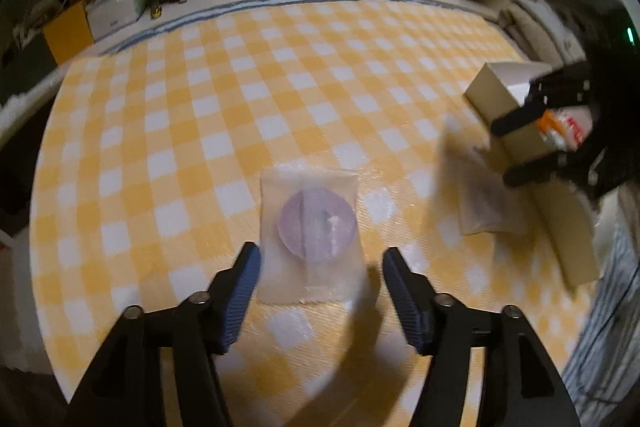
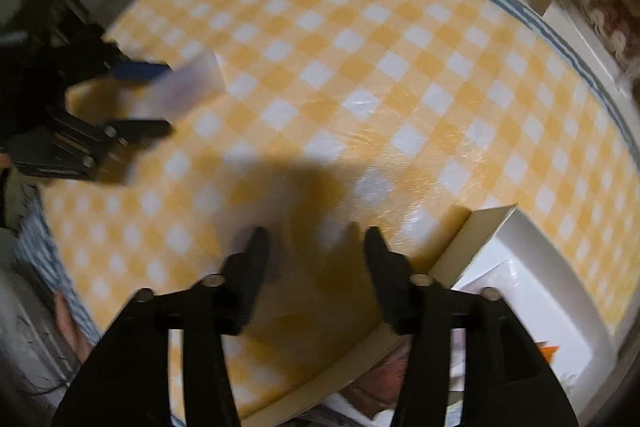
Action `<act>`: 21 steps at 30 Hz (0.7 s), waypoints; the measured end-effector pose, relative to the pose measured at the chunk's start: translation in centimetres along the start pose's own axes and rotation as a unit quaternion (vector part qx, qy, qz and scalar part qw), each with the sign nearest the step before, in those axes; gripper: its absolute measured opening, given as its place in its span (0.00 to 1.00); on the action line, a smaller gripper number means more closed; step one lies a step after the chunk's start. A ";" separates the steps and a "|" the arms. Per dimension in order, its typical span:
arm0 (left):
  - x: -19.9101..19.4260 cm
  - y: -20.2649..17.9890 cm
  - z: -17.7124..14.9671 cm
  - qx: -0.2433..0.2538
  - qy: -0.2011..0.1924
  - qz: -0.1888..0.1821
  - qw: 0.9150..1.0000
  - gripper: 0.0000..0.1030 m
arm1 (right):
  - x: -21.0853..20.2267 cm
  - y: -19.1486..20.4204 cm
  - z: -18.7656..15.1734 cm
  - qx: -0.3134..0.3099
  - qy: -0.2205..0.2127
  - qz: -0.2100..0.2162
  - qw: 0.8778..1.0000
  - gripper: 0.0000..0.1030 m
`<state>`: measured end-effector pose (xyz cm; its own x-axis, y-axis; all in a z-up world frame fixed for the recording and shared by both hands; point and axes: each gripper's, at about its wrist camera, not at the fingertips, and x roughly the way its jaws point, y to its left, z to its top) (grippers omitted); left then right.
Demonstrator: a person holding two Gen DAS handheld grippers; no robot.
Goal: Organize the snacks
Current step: 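Grasp a clear purple-ring packet with the left tool while the right tool grasps another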
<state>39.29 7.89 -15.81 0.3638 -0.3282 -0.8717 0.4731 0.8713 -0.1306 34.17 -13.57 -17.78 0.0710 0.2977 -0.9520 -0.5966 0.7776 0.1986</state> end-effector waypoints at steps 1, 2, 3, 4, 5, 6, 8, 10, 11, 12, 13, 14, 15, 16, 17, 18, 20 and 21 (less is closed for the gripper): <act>-0.3 0.2 -0.5 -0.005 0.000 -0.005 1.000 0.69 | -0.1 0.1 -0.3 -0.002 -0.003 0.005 1.000 0.56; -0.4 0.3 -0.5 -0.008 0.001 -0.009 1.000 0.72 | -0.1 0.5 -0.9 -0.009 -0.004 0.009 1.000 0.57; -0.5 0.4 -0.4 -0.009 0.004 -0.012 1.000 0.74 | 0.1 0.7 -1.4 -0.019 -0.002 0.012 1.000 0.59; -0.5 0.6 -0.4 -0.011 0.006 -0.013 1.000 0.75 | 0.4 1.2 -1.6 -0.031 0.003 0.010 0.999 0.61; -0.4 0.8 -0.3 -0.014 0.009 -0.015 1.000 0.76 | 0.8 2.1 -1.3 -0.050 0.011 0.002 0.999 0.62; -0.4 1.0 -0.2 -0.019 0.012 -0.017 1.000 0.76 | 1.6 2.0 -0.8 -0.067 0.018 -0.004 0.998 0.63; -0.3 1.2 0.3 -0.029 0.017 -0.016 0.999 0.76 | 2.2 3.0 -1.2 -0.095 0.033 -0.004 0.995 0.66; 0.1 1.1 0.8 -0.036 0.023 -0.010 0.999 0.76 | 2.7 3.7 -1.6 -0.115 0.044 -0.004 0.992 0.67; 0.2 1.1 1.1 -0.039 0.026 -0.006 0.999 0.74 | 3.1 4.2 -1.8 -0.126 0.052 -0.013 0.991 0.67; 0.4 1.1 1.3 -0.042 0.030 -0.001 0.999 0.73 | 3.4 4.7 -1.9 -0.138 0.056 -0.025 0.989 0.69; 0.6 0.9 1.6 -0.043 0.033 0.008 0.998 0.71 | 3.6 5.1 -2.1 -0.145 0.056 -0.034 0.987 0.69; 0.8 0.7 1.8 -0.044 0.035 0.018 0.998 0.65 | 3.7 5.4 -2.1 -0.148 0.055 -0.040 0.987 0.69; 0.9 0.7 2.0 -0.041 0.039 0.032 0.998 0.58 | 3.7 5.6 -2.1 -0.147 0.053 -0.044 0.987 0.67; 1.1 0.4 2.2 -0.038 0.040 0.044 0.997 0.54 | 3.8 5.7 -2.0 -0.144 0.049 -0.045 0.987 0.65; 1.0 0.4 2.3 -0.036 0.041 0.057 0.997 0.47 | 4.2 6.4 -2.2 -0.141 0.046 -0.046 0.988 0.62; 0.9 0.4 2.3 -0.039 0.041 0.056 0.997 0.46 | 4.2 6.6 -2.2 -0.139 0.043 -0.047 0.988 0.55; 0.7 0.4 2.3 -0.052 0.036 0.050 0.997 0.45 | 4.2 7.1 -2.2 -0.132 0.035 -0.047 0.990 0.52; 0.4 0.6 2.2 -0.058 0.031 0.045 0.997 0.45 | 4.1 7.1 -2.2 -0.126 0.031 -0.050 0.990 0.51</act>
<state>41.47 7.44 -15.14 0.3487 -0.2261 -0.9096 0.3432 0.9339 -0.1005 28.42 -8.02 -20.81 0.0943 0.1859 -0.9780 -0.7705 0.6357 0.0465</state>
